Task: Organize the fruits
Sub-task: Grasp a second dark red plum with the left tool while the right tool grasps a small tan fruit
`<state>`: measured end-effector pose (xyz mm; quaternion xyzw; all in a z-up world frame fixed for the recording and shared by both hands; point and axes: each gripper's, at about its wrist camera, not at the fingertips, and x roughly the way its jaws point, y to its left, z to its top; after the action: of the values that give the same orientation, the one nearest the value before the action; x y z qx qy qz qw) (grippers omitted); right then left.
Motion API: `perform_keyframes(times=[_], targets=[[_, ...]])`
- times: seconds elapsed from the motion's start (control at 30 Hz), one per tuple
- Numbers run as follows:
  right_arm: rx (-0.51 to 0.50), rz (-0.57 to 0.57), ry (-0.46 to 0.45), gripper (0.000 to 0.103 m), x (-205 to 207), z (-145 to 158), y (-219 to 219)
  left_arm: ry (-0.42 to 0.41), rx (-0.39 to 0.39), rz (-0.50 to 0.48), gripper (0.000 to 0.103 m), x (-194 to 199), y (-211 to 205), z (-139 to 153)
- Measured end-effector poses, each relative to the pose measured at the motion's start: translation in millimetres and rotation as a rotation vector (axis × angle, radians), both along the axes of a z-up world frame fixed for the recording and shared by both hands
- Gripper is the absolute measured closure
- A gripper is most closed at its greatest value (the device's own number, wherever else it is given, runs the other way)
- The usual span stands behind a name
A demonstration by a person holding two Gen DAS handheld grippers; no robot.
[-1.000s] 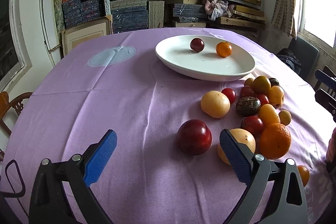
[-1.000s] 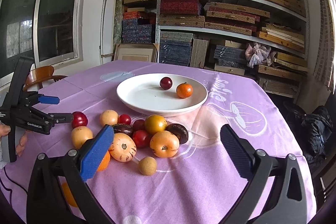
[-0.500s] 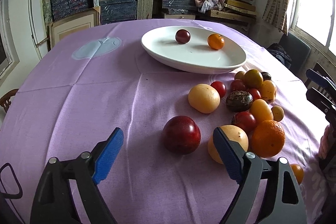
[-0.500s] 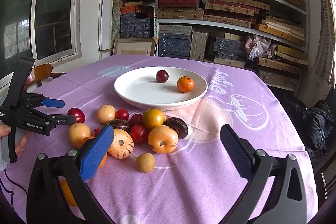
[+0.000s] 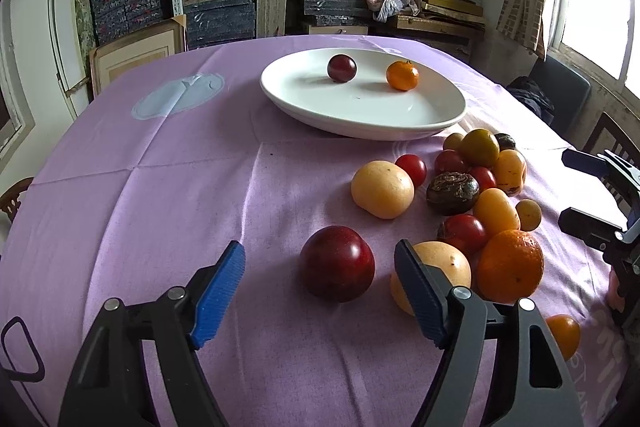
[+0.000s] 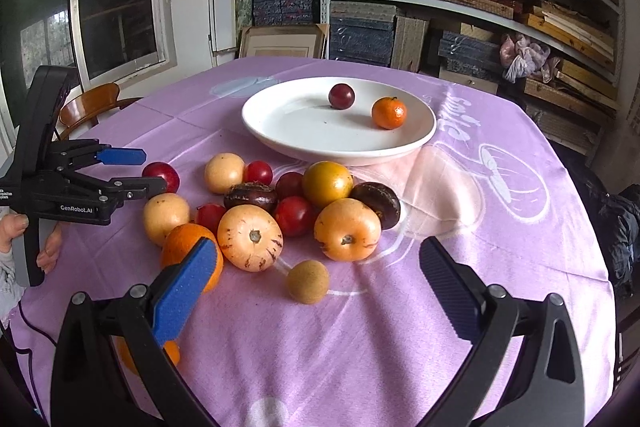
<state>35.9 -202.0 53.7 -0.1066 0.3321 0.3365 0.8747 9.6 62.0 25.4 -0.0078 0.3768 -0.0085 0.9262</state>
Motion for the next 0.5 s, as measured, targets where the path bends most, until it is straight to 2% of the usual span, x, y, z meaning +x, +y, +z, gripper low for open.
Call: perform_keyframes(times=[0.1, 0.17, 0.23, 0.37, 0.5], targets=[[-0.023, 0.031, 0.001, 0.008, -2, -2, 7, 0.003, -0.002, -0.001, 0.028, 0, 0, 0], [-0.044, 0.045, -0.003, 0.021, -4, -3, 12, 0.004, -0.003, -0.004, 0.029, 0, 0, -1], [-0.060, 0.055, 0.011, 0.027, -3, -6, 16, 0.009, -0.011, -0.010, 0.033, 1, 0, -2], [-0.052, 0.044, 0.051, 0.033, 4, -9, 12, 0.034, -0.040, -0.028, 0.041, 3, 2, -6], [-0.036, 0.032, 0.112, 0.043, 13, -14, 7, 0.038, -0.054, -0.037, 0.044, 4, 3, -7]])
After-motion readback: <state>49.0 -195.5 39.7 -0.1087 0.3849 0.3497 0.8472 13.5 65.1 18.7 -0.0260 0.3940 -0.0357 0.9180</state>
